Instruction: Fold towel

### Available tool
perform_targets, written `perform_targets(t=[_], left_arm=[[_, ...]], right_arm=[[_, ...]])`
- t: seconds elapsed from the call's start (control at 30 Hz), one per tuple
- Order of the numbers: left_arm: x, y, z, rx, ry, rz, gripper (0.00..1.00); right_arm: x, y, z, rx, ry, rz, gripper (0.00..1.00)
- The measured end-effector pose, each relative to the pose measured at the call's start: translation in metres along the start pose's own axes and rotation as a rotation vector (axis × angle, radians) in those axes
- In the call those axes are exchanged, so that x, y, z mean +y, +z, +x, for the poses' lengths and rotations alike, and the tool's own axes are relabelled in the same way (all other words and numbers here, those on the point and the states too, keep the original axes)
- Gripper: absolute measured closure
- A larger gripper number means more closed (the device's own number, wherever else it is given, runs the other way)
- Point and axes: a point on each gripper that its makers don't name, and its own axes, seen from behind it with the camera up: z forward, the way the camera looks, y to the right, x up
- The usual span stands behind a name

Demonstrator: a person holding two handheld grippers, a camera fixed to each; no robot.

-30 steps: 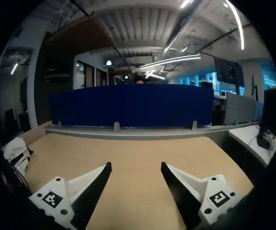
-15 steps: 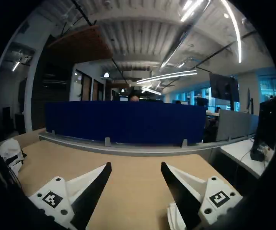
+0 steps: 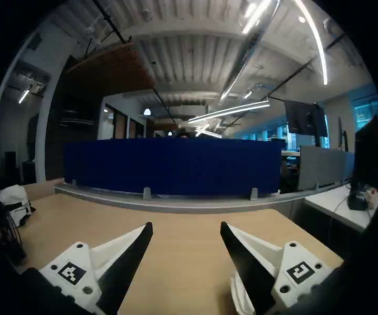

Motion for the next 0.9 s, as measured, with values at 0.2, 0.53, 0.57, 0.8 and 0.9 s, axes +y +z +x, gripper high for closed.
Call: perform_targets(t=[0.2,0.53,0.57,0.8,0.9], left_arm=[[0.000,0.000,0.000,0.000,0.000,0.000,0.07],[0.001,0.001,0.000,0.000,0.000,0.000,0.07],[0.001,0.001,0.000,0.000,0.000,0.000,0.06],[0.001,0.002,-0.001,0.000,0.000,0.000,0.07],[0.001,0.002,0.000,0.000,0.000,0.000,0.07]], right_arm=[[-0.004,0.003,-0.034,-0.003,0.009,-0.001,0.00],[-0.007,0.004,-0.078,-0.033,0.036,-0.027,0.00],[-0.006,0.004,-0.081,-0.038,0.040,-0.035,0.00],[-0.002,0.003,-0.086,-0.037,0.083,-0.070,0.00],[-0.003,0.003,-0.088,-0.036,0.099,-0.062,0.00]])
